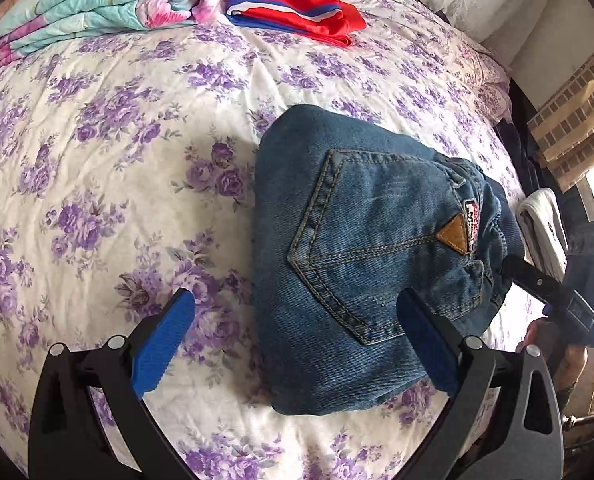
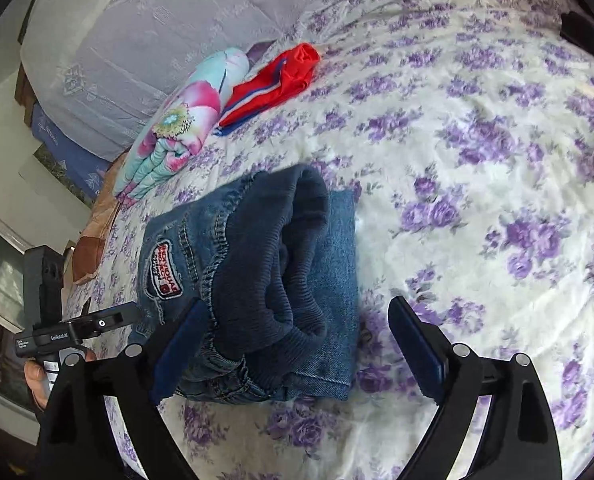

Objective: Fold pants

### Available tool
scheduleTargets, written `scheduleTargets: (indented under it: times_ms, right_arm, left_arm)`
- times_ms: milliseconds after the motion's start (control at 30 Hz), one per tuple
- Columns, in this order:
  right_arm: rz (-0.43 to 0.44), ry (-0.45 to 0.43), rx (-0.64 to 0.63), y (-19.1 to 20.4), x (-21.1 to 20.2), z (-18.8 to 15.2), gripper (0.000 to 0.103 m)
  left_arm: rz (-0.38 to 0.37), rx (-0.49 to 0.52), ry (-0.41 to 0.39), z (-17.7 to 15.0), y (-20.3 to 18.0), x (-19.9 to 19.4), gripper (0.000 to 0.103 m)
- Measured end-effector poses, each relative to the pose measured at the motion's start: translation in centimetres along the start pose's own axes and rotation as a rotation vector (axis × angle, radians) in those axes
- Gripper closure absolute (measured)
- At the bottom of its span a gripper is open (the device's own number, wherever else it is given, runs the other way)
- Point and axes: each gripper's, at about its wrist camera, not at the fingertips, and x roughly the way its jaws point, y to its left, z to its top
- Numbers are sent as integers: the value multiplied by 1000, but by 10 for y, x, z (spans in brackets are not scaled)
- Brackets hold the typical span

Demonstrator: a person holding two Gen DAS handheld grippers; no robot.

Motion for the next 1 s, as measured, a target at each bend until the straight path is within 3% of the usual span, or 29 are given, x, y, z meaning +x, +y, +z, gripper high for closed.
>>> scheduleTargets:
  times_ms: [100,200,333,400,467,500,633,700,767,800,867,933,1000]
  right_arm:
    - [-95,14,-126,15,18,-5,11]
    - [-168,-31,-167,26,-1,-5,10]
    - [-226,-301,-286,60,-72,-4,11]
    - [-228,-361,-337,78,-82,3,31]
    - [-223,-290,-382,93,-63,12,91]
    - [-237,-265,-410,102,-49,15,98]
    - [-231,-166,-454,127,3,30,98]
    - [-282,-97,-431,117,31,37,98]
    - [-266,-65,-376,90,44,44,103]
    - [-229,-71,-338,75,42,48,103]
    - [-118,-70,-271,56,37,50,103]
    - [-102,-77,-263,56,33,46,103]
    - [-133,-97,-292,68,24,38,103]
  left_arm:
    - [13,-34,-23,3,5,-5,5]
    - [88,-55,-107,8,2,-17,5]
    - [109,12,-183,18,-14,-35,5]
    - [174,30,-219,26,-22,-38,5]
    - [172,21,-243,33,-27,-39,5]
    - [152,20,-241,37,-32,-36,5]
    - [137,69,-203,52,-57,-9,8]
    - [168,77,-173,56,-59,9,16]
    - [178,84,-118,59,-47,32,14]
    - [153,71,-105,61,-37,40,8]
    - [31,12,-75,64,-15,49,4]
    - [-78,-44,-34,65,0,53,4]
    - [-105,-96,-23,61,7,48,4]
